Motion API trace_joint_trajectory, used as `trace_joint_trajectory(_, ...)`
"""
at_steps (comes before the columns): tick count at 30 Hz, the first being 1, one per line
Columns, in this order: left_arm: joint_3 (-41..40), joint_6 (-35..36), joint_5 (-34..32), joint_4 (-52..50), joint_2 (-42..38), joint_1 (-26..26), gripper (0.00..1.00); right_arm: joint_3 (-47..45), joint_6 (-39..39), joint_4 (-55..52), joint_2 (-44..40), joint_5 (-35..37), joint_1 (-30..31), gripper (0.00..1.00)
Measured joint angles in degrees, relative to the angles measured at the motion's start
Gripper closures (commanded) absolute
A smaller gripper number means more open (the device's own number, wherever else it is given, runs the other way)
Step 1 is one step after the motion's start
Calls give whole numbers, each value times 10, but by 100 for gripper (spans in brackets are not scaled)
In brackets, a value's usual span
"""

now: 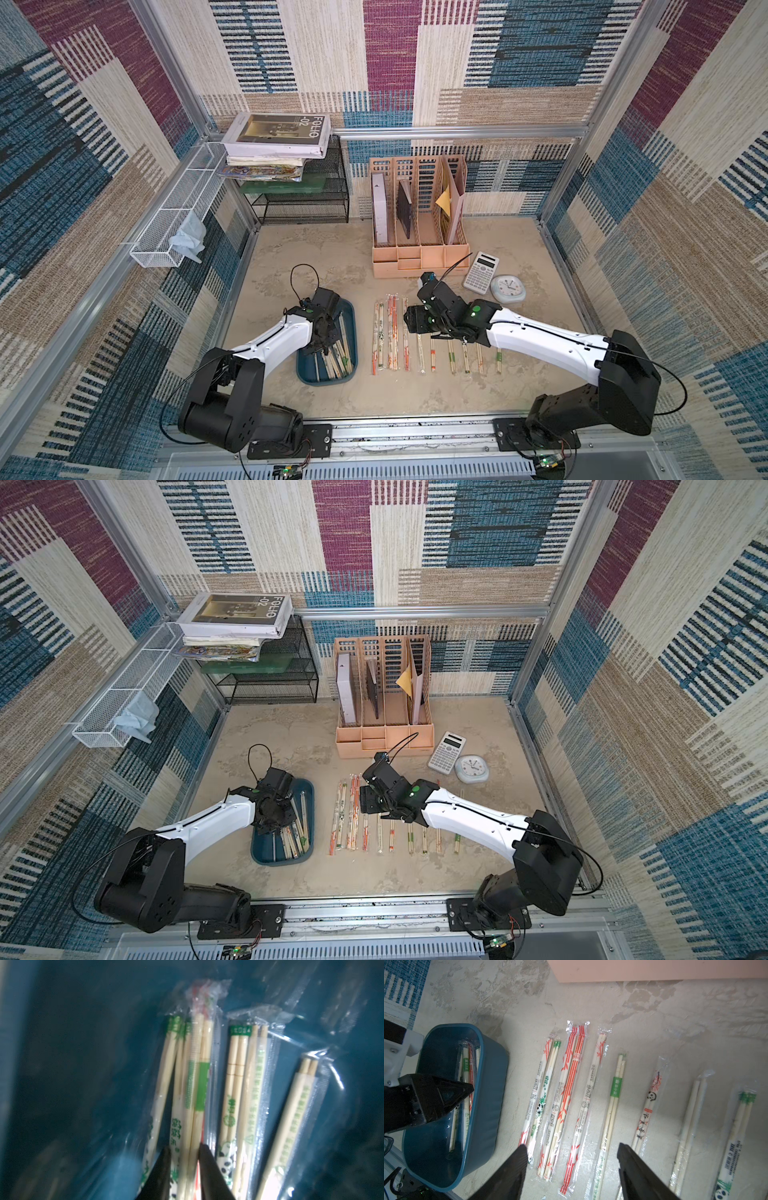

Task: Take the paired disposable chopsticks out of the storage box
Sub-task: Pick up the paired disposable chopsticks from the storage box.

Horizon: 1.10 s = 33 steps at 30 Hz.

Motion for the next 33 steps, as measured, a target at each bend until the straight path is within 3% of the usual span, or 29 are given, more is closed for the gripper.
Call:
trace_joint_trajectory(6, 3, 0, 2, -3, -7, 1, 90, 0, 0, -1, 0, 0, -2, 28)
trace_joint_trajectory(26, 71, 35, 19, -68, -108, -1, 98, -2, 0, -1, 5, 0, -8, 28)
trace_joint_trajectory(33, 119, 49, 48, -73, -121, -47, 98, -18, 0, 2, -6, -3, -39, 28)
